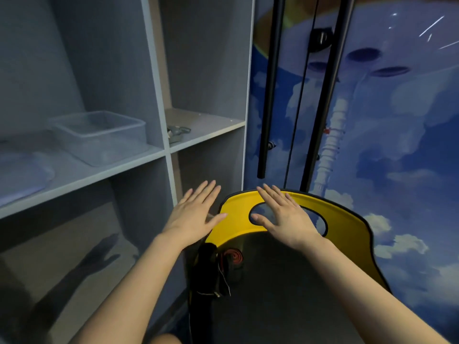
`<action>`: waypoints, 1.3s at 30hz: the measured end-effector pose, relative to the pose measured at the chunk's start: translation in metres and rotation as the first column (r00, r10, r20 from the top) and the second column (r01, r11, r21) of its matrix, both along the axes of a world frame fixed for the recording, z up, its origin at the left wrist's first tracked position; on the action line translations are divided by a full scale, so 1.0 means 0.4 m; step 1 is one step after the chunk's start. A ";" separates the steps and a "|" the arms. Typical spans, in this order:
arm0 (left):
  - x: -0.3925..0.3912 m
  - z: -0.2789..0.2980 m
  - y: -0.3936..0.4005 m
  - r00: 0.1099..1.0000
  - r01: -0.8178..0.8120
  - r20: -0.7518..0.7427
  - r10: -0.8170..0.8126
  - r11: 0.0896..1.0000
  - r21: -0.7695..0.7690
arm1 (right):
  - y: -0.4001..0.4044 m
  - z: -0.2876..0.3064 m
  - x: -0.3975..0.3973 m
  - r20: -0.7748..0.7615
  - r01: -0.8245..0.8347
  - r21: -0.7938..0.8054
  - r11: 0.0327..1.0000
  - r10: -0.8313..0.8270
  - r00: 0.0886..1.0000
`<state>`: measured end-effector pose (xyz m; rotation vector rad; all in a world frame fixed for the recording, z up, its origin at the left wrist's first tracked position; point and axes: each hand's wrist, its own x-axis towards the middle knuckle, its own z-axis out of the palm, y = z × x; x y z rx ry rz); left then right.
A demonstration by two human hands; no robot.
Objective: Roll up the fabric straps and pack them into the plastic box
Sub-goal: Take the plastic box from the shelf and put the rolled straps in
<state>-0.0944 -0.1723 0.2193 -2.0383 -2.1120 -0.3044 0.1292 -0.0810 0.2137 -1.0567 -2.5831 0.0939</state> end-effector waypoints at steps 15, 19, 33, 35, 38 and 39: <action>-0.266 0.216 -0.183 0.956 -0.262 -0.098 0.277 0.954 0.144 | -0.068 0.224 -0.306 0.001 -0.160 0.134 0.978 0.162 0.987; -0.359 0.242 -0.228 0.930 -0.342 -0.089 0.357 0.928 0.150 | -0.080 0.261 -0.434 0.007 -0.208 0.152 0.966 0.210 0.978; -0.580 0.302 -0.155 0.719 -0.559 0.530 0.450 0.827 0.056 | -0.014 0.336 -0.815 0.064 -0.220 -0.006 0.975 0.220 0.973; -0.580 0.320 -0.122 0.596 -0.617 0.677 0.432 0.786 0.041 | -0.003 0.326 -0.835 0.046 -0.226 -0.037 0.973 0.227 0.973; -0.597 0.333 -0.071 0.340 -0.674 0.884 0.322 0.739 -0.010 | 0.005 0.309 -0.848 -0.046 -0.246 -0.068 0.967 0.243 0.969; -0.604 0.331 -0.058 0.262 -0.682 0.928 0.264 0.732 -0.016 | 0.004 0.305 -0.849 -0.080 -0.251 -0.081 0.965 0.245 0.966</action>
